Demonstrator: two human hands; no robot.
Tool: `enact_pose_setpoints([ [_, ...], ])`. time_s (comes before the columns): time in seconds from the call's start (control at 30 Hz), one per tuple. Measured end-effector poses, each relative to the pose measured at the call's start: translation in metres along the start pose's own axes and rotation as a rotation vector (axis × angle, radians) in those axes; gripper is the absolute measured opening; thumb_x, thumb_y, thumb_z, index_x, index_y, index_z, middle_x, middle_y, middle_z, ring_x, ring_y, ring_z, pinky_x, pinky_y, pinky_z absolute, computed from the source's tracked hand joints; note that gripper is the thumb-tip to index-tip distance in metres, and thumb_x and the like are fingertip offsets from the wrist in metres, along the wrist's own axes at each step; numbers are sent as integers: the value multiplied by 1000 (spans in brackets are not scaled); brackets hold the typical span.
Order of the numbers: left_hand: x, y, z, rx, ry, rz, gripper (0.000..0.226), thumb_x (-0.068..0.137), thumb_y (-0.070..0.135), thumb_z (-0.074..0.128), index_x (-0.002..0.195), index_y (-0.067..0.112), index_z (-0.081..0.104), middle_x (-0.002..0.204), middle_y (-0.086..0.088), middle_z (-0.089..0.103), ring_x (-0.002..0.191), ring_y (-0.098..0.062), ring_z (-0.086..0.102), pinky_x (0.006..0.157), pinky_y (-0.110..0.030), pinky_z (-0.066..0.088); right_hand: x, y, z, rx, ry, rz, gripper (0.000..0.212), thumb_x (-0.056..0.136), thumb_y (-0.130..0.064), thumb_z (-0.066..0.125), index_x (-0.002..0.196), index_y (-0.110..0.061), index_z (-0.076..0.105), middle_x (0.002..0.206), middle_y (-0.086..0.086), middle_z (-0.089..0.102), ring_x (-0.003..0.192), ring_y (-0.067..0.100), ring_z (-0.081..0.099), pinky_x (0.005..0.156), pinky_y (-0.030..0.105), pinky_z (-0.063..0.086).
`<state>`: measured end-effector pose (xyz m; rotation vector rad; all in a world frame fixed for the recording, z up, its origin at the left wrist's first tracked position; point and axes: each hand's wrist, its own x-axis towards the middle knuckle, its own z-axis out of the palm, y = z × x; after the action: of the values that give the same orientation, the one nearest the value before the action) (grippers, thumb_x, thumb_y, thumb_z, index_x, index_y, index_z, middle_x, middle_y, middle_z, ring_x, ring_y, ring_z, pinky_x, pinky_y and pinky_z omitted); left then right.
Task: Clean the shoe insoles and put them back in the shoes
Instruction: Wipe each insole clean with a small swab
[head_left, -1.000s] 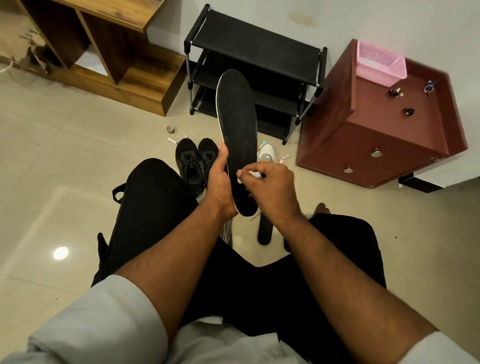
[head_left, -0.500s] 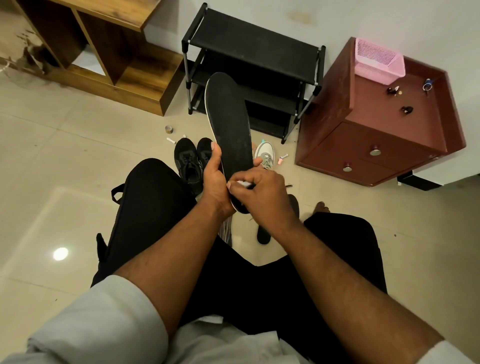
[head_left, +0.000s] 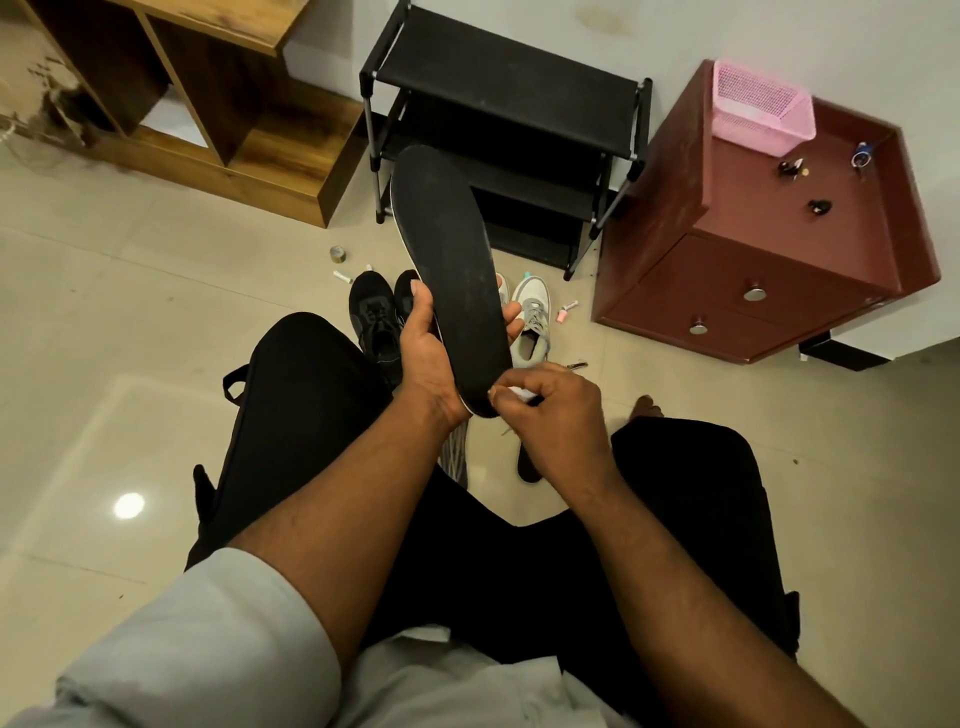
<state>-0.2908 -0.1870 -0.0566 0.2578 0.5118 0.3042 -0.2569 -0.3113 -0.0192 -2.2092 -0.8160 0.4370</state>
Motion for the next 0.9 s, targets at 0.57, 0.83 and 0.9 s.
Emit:
enact_pose_setpoints([
  [0.57, -1, -2, -1, -110, 107, 63, 82, 92, 73, 29, 106, 3, 68, 94, -16, 66, 84, -25, 62, 79, -33, 55, -10, -1, 7, 110, 32, -61, 6, 80, -9, 71, 83, -9, 76, 78, -1, 68, 75, 5, 60, 69, 8, 44],
  [0.83, 0, 0, -7, -96, 78, 58, 79, 90, 77, 28, 103, 7, 63, 83, -13, 65, 70, -22, 62, 68, -30, 54, -10, 7, 9, 85, 23, -62, 7, 80, -10, 71, 85, -9, 76, 81, 1, 69, 74, -5, 57, 69, 3, 41],
  [0.9, 1, 0, -9, -91, 78, 65, 79, 90, 77, 26, 102, 7, 61, 83, -14, 63, 69, -23, 61, 67, -29, 53, -9, 1, 12, 86, 4, -109, 7, 80, -9, 71, 84, -9, 76, 81, 0, 69, 74, -1, 58, 70, 7, 44],
])
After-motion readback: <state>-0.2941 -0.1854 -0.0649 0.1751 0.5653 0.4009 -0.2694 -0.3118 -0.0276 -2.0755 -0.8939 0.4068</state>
